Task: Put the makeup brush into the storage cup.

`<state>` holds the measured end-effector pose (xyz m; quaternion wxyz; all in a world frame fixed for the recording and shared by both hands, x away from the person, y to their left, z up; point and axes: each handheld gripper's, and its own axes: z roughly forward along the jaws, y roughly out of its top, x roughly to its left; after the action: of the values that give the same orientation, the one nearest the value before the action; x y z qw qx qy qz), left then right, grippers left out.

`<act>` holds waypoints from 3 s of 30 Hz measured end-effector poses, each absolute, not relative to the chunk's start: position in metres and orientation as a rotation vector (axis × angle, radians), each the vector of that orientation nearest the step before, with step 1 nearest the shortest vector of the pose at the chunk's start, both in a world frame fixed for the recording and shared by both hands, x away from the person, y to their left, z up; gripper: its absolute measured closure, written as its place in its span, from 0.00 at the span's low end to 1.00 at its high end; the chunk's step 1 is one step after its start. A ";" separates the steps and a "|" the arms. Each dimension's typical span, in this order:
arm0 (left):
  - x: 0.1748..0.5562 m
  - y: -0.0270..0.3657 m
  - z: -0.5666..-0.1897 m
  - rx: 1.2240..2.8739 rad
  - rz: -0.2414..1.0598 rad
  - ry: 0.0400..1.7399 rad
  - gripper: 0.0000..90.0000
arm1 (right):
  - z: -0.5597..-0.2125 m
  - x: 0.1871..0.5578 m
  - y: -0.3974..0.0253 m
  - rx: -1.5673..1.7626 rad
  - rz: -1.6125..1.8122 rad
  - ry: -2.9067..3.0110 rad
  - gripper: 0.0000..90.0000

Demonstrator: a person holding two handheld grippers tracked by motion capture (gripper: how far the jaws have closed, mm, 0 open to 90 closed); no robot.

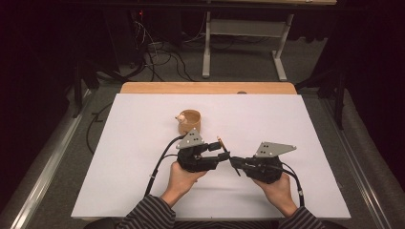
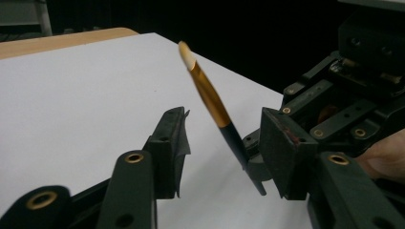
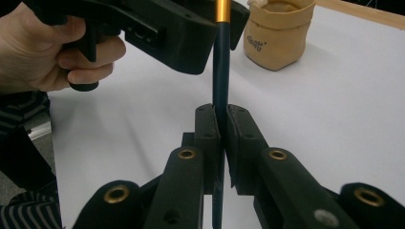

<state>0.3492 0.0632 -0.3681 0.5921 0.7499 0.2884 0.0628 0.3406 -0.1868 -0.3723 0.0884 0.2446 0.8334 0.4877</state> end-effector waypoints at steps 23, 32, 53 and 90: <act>0.347 0.060 -0.369 1.748 0.101 0.644 0.75 | -0.373 0.339 -0.180 0.697 1.455 2.488 0.96; 0.347 0.057 -0.371 1.759 0.088 0.632 0.81 | -0.373 0.339 -0.179 0.695 1.463 2.485 0.96; 0.342 0.057 -0.368 1.770 0.140 0.614 0.92 | -0.372 0.337 -0.177 0.689 1.470 2.481 0.95; 0.342 0.083 -0.357 1.764 0.204 0.630 0.93 | -0.367 0.337 -0.203 0.751 1.452 2.374 0.67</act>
<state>0.3418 0.0828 -0.3566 0.5881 0.7571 0.2705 0.0876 0.3370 -0.2028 -0.3673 0.1292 0.2584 0.8167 0.4995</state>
